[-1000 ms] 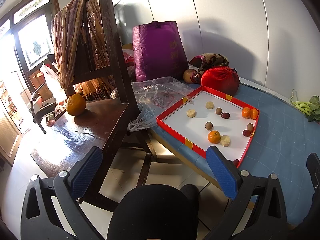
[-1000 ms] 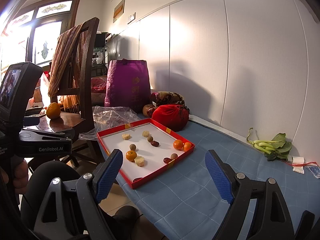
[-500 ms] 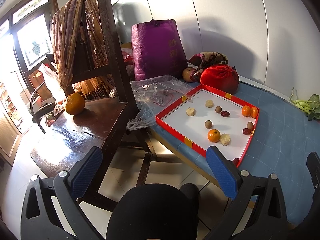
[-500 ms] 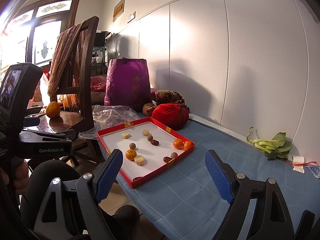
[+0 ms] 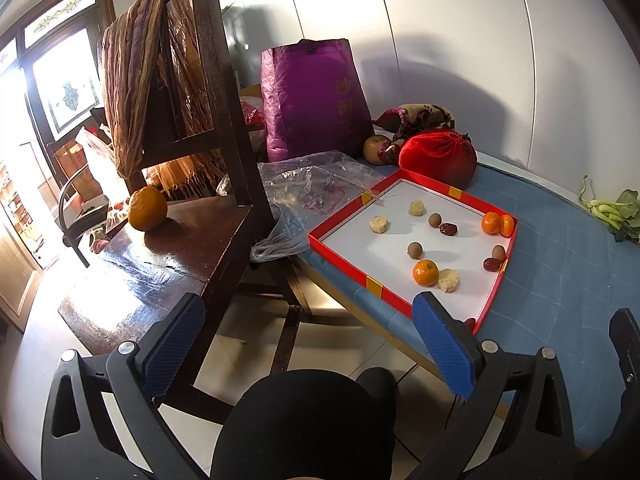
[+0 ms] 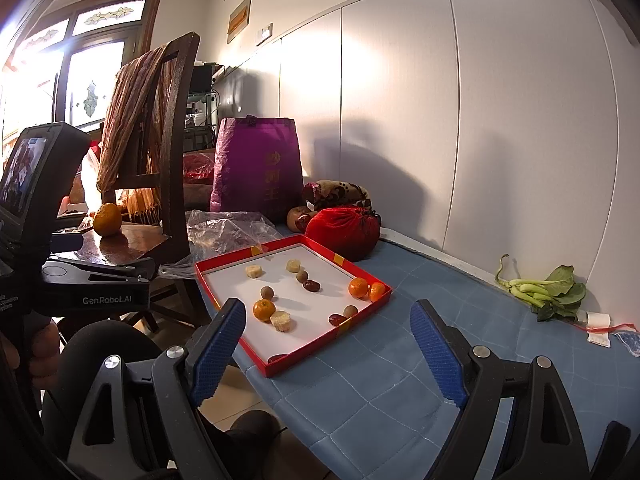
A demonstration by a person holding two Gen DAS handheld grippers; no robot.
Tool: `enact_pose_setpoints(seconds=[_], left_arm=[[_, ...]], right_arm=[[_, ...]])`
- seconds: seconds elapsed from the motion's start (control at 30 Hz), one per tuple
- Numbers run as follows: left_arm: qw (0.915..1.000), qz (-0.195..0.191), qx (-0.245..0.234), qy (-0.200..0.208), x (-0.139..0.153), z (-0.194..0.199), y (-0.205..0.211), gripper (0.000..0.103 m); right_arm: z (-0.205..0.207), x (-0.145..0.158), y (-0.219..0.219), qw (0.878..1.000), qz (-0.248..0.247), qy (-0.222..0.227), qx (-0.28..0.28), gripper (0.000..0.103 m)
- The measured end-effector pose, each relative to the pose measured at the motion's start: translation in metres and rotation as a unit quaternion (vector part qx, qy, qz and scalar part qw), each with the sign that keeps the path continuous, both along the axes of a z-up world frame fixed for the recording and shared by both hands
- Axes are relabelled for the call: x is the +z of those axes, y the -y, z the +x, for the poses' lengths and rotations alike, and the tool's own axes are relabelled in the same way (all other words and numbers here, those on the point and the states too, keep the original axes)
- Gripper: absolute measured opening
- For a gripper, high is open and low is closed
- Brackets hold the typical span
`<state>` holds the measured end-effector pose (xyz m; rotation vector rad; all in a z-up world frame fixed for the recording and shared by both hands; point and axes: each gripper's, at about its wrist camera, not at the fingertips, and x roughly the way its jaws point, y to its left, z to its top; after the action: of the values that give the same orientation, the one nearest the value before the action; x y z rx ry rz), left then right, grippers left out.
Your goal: Organize fruits
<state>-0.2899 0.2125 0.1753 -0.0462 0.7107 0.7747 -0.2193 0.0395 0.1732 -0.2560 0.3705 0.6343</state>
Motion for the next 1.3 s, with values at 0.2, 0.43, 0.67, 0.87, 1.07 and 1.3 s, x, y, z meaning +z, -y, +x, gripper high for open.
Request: enact_pose_setpoints(seconds=[0.2, 0.43, 0.67, 0.87, 1.07, 1.3], left_arm=[[1.0, -0.001, 0.0, 0.001, 0.001, 0.003, 0.001, 0.103], [1.0, -0.001, 0.002, 0.002, 0.002, 0.004, 0.001, 0.103], [1.0, -0.001, 0.002, 0.002, 0.003, 0.005, 0.002, 0.103], [1.0, -0.003, 0.001, 0.003, 0.003, 0.006, 0.001, 0.103], [1.0, -0.008, 0.002, 0.004, 0.002, 0.011, -0.002, 0.103], [0.9998, -0.016, 0.009, 0.008, 0.002, 0.008, -0.012, 0.103]], right_arm=[[0.0, 0.001, 0.0, 1.0, 0.002, -0.003, 0.0, 0.086], [0.001, 0.0, -0.001, 1.0, 0.0, -0.003, -0.001, 0.086], [0.001, 0.0, -0.002, 1.0, 0.0, -0.003, -0.002, 0.086], [0.003, 0.0, -0.003, 1.0, 0.001, -0.004, -0.002, 0.086], [0.009, 0.002, -0.009, 1.0, 0.006, -0.012, -0.007, 0.086], [0.015, 0.012, -0.019, 1.0, 0.011, -0.016, -0.008, 0.086]])
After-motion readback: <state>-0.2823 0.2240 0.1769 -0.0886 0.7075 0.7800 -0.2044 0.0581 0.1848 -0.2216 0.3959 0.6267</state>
